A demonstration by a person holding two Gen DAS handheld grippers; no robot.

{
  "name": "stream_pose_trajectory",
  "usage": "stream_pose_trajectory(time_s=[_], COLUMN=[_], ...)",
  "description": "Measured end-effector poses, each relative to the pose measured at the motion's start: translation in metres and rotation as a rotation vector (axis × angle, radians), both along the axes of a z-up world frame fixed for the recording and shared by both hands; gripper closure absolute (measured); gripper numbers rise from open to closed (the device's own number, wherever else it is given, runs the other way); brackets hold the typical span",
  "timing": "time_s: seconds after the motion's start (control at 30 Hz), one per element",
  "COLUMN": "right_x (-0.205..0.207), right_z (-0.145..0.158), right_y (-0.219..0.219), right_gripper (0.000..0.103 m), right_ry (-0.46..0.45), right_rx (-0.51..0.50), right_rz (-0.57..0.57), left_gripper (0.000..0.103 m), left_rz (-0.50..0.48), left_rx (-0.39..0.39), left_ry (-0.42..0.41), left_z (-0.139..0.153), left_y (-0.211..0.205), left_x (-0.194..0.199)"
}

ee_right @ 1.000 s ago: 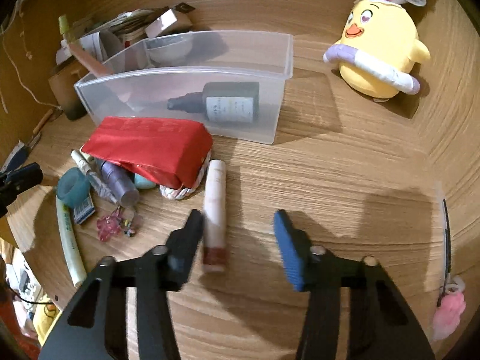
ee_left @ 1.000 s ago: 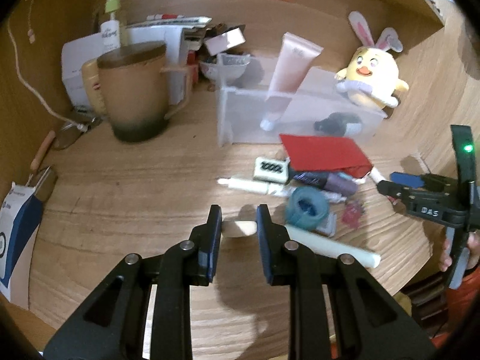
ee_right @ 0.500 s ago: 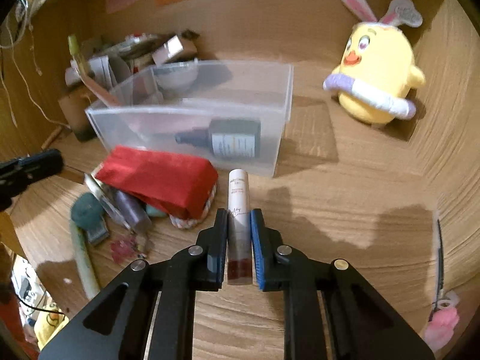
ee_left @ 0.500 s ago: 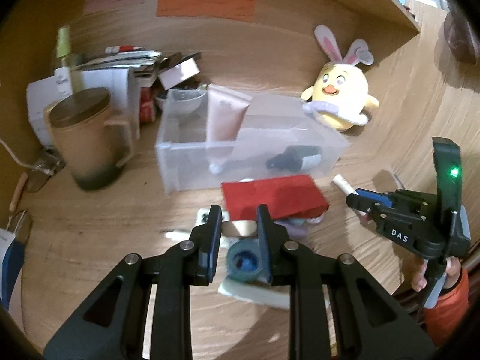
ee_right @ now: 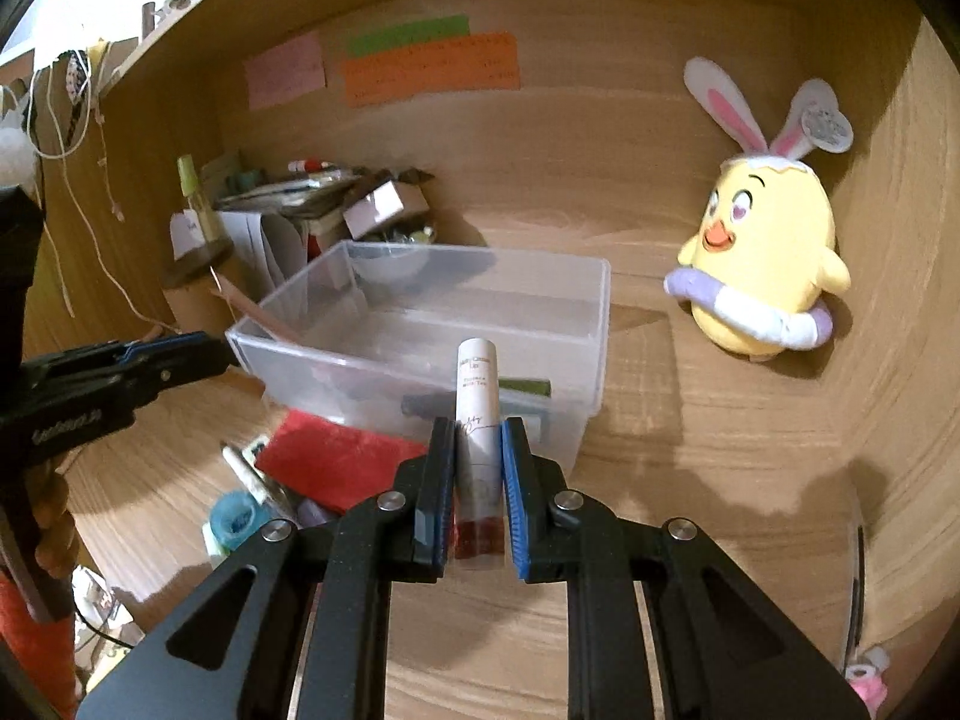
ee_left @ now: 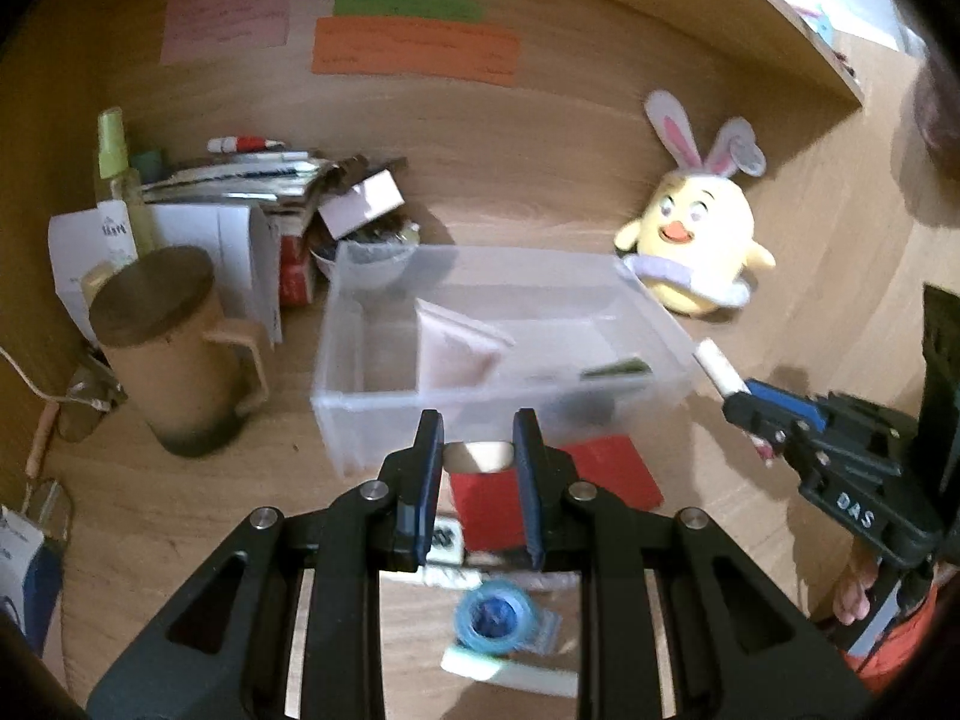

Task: Organize objects
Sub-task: 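Drop the eraser into the box with the left tool while the right tool lowers the lip-gloss in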

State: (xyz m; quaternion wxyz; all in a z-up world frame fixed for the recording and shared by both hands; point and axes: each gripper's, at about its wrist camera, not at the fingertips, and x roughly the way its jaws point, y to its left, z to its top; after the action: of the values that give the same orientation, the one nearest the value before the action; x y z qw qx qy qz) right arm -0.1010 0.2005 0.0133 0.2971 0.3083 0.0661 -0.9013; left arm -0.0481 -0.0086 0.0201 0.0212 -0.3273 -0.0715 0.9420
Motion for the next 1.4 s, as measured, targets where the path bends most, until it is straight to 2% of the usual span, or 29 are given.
stream_pose_trajectory(time_s=[0.2, 0.47, 0.8, 1.4], right_x=[-0.009, -0.028, -0.058, -0.094], right_z=[0.004, 0.004, -0.002, -0.031], right_y=[-0.01, -0.025, -0.043, -0.066], right_gripper=[0.089, 0.089, 0.089, 0.089], right_ry=[0.01, 0.022, -0.008, -0.103], right_rx=[-0.018, 0.0, 0.032, 0.111], right_rz=[0.012, 0.019, 0.032, 0.032], left_gripper=[0.08, 0.08, 0.08, 0.08], left_rz=[0.029, 0.012, -0.012, -0.043], left_rx=[-0.021, -0.02, -0.013, -0.018], left_ry=[0.002, -0.025, -0.083, -0.161], left_z=[0.008, 0.007, -0.009, -0.038], left_y=[-0.01, -0.008, -0.005, -0.002], left_x=[-0.027, -0.064, -0.09, -0.106])
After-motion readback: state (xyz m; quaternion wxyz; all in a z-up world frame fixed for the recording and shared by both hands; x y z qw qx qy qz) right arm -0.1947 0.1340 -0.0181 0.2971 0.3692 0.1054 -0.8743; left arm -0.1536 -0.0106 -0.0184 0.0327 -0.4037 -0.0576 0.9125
